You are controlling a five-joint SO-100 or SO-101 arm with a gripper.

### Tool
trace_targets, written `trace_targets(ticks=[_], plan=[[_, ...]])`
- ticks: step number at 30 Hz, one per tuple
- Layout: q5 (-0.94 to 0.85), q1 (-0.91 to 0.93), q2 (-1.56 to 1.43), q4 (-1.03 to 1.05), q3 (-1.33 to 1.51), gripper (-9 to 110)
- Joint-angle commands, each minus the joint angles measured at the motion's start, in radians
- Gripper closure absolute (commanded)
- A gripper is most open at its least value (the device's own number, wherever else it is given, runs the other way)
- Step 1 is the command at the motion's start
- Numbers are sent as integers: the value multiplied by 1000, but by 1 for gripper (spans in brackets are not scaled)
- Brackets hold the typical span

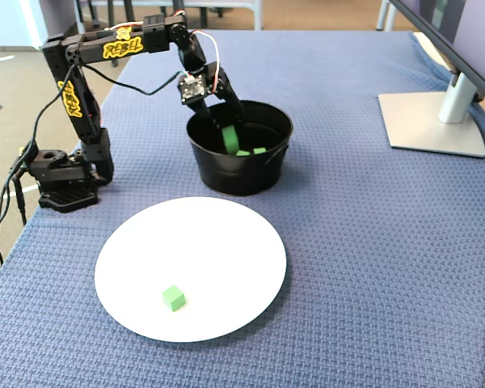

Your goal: Pick up the green cubes from the white plate and place them in the black recipient

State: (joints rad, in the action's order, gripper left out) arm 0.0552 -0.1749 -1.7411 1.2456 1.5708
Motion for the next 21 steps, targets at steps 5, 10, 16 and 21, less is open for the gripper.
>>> trace_targets(ticks=[5, 10, 16, 21], plan=[[-153, 397, -341, 98, -118, 89], [-198, 784, -273, -25, -21, 101], [-219, 979, 118, -179, -83, 102], [-184, 1028, 506, -51, -454, 102]])
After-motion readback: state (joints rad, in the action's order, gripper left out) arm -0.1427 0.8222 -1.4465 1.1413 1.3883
